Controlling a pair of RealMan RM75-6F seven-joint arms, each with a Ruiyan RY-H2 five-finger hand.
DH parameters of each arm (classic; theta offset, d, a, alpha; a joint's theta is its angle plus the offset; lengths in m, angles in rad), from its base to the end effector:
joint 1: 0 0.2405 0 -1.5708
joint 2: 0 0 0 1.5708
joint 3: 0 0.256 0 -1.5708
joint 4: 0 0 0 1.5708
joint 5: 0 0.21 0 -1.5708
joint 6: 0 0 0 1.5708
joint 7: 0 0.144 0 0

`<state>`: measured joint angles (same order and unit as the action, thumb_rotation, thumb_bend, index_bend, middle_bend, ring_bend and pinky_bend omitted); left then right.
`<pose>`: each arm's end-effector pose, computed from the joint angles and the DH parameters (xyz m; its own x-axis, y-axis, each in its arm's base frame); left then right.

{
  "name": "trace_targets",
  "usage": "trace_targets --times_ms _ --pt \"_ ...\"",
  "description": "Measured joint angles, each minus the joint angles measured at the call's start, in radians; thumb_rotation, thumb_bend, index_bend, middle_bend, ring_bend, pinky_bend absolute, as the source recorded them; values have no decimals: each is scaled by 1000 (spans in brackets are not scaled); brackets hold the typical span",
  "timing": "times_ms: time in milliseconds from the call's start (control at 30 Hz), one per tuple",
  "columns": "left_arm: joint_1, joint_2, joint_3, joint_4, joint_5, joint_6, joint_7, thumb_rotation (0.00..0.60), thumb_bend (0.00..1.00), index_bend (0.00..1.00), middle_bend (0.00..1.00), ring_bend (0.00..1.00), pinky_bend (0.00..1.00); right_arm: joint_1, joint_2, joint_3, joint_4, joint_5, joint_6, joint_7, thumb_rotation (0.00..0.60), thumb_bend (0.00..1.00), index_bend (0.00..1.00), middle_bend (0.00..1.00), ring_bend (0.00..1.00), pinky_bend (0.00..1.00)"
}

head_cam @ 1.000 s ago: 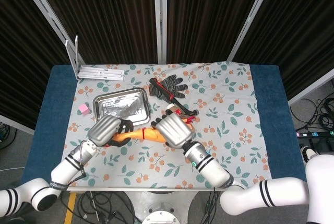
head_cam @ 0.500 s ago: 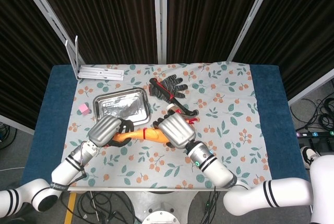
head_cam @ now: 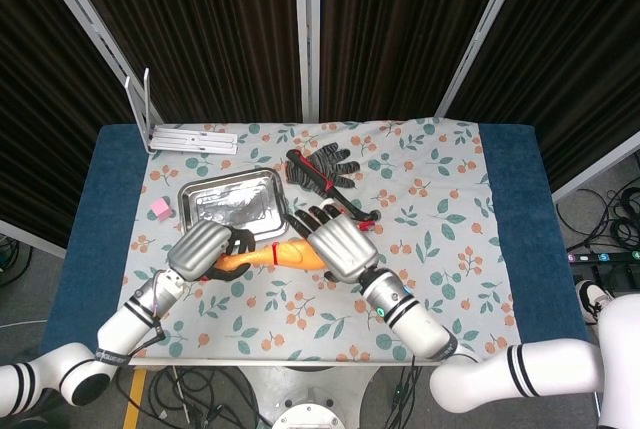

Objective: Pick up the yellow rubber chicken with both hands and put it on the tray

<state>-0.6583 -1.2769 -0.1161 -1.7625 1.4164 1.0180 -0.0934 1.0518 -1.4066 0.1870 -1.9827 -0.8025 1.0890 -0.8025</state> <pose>-0.1343 0.2975 0.0477 0.1933 0.3642 0.9111 0.8833 -0.4688 0.0000 -0.0075 -0.3033 0.0141 0.5901 -0.1601 0.7913 -0.6878 -0.6130 0.3889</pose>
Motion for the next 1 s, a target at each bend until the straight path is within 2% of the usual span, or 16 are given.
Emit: trace_targets --times_ms 100,200,333,400,533,633,800,1000 --pt "0 -1 1 -2 -2 0 7 600 627 736 768 663 733 3 -6 6 4 3 1 12 600 1 45 228 137 205" --pt "-1 -2 0 -2 -4 0 13 600 627 736 768 663 733 10 -19 10 15 6 1 17 600 59 206 347 177 207" --pt "-1 -4 0 -5 -7 0 18 600 628 736 769 663 733 21 -41 11 27 18 5 12 600 286 510 583 342 253" --pt "-1 -5 0 -5 -7 0 20 600 627 736 768 663 733 24 -51 11 33 18 11 9 600 406 668 704 468 291" --pt "-2 -7 -2 -5 -8 2 18 600 628 736 768 663 733 28 -72 5 44 6 19 8 600 618 850 834 600 333" --pt "-2 -10 -3 -4 -7 3 18 600 628 736 769 663 733 27 -77 1 45 1 15 18 600 755 957 904 660 348" --pt "-1 -13 -2 -3 -8 5 21 600 629 736 769 663 733 26 -72 -8 41 2 0 31 600 929 1000 964 729 377" --pt "-1 -16 -3 -1 -12 6 25 600 629 736 769 663 733 27 -49 -13 22 27 -30 50 600 1000 1000 979 754 391"
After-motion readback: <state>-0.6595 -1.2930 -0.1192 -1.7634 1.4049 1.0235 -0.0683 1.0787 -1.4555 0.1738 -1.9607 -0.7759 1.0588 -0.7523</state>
